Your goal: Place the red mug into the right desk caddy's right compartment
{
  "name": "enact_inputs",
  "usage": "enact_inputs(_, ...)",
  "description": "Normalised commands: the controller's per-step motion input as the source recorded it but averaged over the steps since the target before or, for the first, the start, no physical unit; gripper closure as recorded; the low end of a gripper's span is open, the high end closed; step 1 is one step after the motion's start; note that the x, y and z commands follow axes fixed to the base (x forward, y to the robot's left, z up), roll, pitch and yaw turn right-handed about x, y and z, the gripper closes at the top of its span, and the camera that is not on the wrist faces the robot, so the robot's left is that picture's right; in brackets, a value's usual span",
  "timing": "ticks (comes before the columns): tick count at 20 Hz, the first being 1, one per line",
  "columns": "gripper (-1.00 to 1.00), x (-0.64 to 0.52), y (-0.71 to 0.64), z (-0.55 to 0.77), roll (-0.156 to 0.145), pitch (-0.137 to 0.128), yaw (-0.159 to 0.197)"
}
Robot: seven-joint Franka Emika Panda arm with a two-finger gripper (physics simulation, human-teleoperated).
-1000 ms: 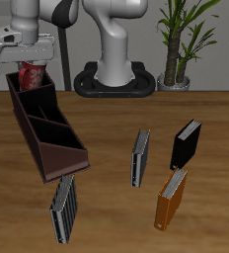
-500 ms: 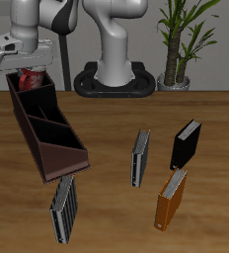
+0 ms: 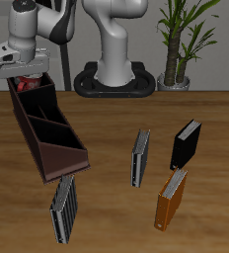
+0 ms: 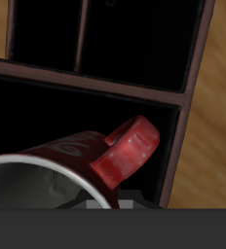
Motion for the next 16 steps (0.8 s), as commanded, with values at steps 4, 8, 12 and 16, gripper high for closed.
enact_inputs(4, -1.0, 0.03, -0.1, -0.14, -0.044, 0.024, -0.01)
enact_inputs(8, -1.0, -0.04, 0.06, -0.06, 0.009, -0.003, 0.012)
enact_inputs(12, -1.0, -0.04, 0.06, 0.04, 0.004, 0.001, -0.014)
enact_inputs(16, -1.0, -0.22, 0.27, 0.37, 0.046, -0.08, -0.022)
